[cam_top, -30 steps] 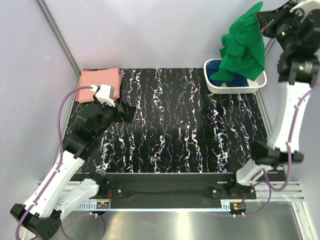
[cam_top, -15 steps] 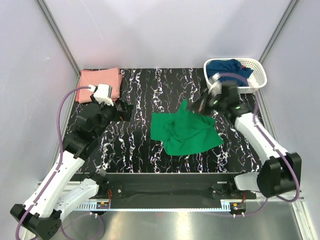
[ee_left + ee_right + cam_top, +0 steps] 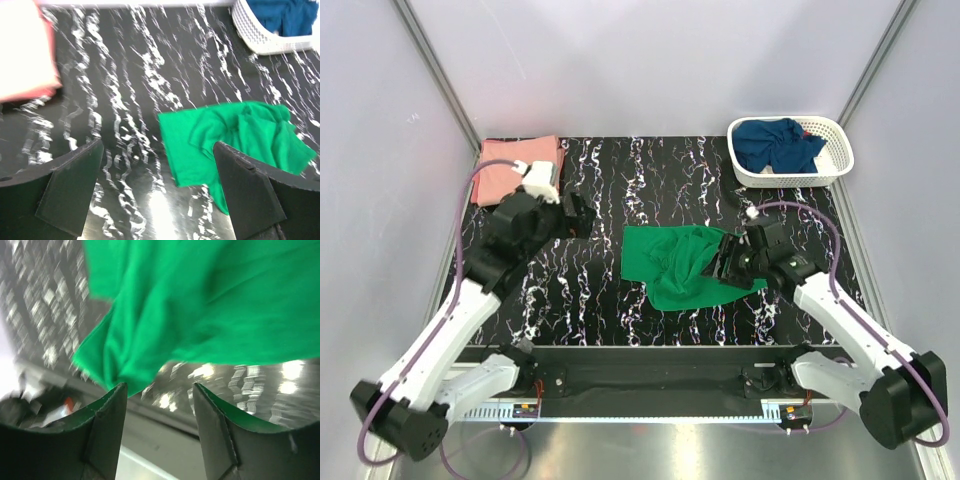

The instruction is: Fold and stack the t-shirts

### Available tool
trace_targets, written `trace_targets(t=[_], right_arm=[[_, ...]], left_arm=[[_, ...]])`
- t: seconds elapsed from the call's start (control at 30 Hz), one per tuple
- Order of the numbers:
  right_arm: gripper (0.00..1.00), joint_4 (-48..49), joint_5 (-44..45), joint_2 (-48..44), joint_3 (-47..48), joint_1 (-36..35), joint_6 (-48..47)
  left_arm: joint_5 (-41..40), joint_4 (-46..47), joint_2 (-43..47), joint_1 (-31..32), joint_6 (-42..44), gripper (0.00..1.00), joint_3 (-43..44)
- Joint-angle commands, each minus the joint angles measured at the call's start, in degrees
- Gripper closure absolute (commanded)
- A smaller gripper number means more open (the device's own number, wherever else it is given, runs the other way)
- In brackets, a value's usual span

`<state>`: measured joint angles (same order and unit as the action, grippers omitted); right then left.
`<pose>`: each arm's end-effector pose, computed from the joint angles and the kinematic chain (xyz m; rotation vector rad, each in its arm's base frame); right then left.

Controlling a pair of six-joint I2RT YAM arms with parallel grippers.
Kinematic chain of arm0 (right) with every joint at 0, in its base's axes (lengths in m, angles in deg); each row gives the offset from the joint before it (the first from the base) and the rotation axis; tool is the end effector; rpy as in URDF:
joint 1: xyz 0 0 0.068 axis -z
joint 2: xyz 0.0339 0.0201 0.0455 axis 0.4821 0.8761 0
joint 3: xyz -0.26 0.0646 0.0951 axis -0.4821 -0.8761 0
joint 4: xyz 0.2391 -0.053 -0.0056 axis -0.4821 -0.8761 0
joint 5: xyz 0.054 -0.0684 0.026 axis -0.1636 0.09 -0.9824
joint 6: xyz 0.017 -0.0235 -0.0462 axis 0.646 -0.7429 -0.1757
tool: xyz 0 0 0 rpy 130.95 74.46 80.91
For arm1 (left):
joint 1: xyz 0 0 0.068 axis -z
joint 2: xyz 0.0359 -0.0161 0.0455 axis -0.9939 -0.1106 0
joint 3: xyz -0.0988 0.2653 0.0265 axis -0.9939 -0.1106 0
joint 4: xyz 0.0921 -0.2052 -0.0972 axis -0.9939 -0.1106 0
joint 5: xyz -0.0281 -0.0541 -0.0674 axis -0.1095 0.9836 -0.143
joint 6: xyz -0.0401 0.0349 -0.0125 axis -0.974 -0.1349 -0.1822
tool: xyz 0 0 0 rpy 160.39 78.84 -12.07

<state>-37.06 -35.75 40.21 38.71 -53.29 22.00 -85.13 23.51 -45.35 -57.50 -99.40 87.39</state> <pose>0.1684 0.0878 0.2588 0.1598 2.5557 0.7947 0.1596 -0.0743 0.3678 0.1283 1.8668 -0.3933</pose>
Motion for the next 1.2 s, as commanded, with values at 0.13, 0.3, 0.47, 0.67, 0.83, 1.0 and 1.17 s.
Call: trace_targets(t=[0.13,0.3,0.47,0.67,0.83,1.0,1.17], right_arm=[[0.41,-2.3,17.5,6.6,9.5,9.0,-4.4],[0.38,2.1,12.6,18.4,12.9,12.3,-5.7],[0.33,5.3,12.5,23.2,13.7,12.4,-6.2],[0.47,8.6,11.2,24.1,10.2,12.4,-6.2],[0.81,6.6,13.4,19.7,9.6,12.5,-7.5],[1.0,5.4,12.0,18.1,12.7,12.4,-8.6],[0.64,2.0,7.7,19.0,21.1,12.3,-12.9]], left_arm=[[18.2,-3.9,-17.4,-1.4,-9.9,0.04,6.5],[16.5,1.0,-25.6,-1.2,-13.4,0.11,0.2],[12.4,4.3,-34.5,2.8,-15.4,0.13,-0.4],[10.4,3.2,-44.7,6.4,-15.7,0.18,5.5],[8.0,2.1,-49.8,6.8,-16.4,0.44,6.4],[7.9,2.2,-52.7,6.8,-15.9,0.9,9.0],[4.0,-4.3,-52.9,4.9,-11.3,1.0,17.2]])
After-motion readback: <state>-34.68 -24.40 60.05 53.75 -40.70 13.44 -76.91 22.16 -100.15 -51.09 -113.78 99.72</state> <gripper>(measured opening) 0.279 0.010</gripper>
